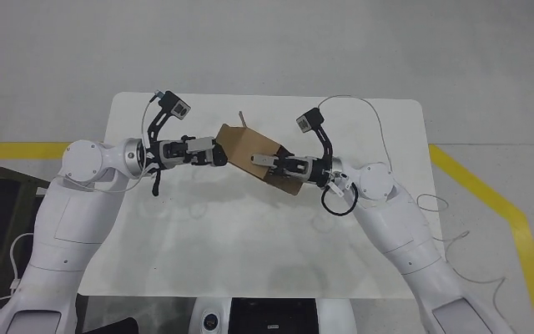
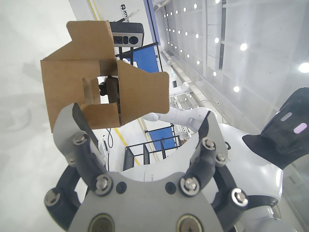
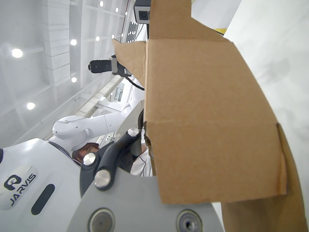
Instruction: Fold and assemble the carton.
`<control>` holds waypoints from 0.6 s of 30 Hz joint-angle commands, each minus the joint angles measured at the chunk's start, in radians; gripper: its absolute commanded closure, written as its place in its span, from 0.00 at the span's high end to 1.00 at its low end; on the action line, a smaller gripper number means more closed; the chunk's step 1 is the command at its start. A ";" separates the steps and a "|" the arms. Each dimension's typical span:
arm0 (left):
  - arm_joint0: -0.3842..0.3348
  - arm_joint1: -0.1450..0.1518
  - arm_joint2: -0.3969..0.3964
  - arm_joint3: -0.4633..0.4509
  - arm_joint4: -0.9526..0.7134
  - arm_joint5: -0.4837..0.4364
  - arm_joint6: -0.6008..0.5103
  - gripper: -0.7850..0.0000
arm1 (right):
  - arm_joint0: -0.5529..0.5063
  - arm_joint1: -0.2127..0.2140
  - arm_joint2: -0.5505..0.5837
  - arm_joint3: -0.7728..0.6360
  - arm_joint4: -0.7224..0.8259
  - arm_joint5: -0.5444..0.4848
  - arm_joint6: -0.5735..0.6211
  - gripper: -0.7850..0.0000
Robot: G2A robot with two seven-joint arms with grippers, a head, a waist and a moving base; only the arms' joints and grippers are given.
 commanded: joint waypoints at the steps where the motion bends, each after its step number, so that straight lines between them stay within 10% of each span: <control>1: 0.002 -0.001 0.005 -0.005 -0.002 0.001 -0.005 1.00 | 0.004 -0.002 -0.005 0.004 0.003 -0.002 0.005 0.00; 18: 0.006 0.000 -0.017 -0.007 -0.012 0.001 -0.008 1.00 | 0.019 -0.005 -0.009 0.034 0.038 -0.005 0.081 0.00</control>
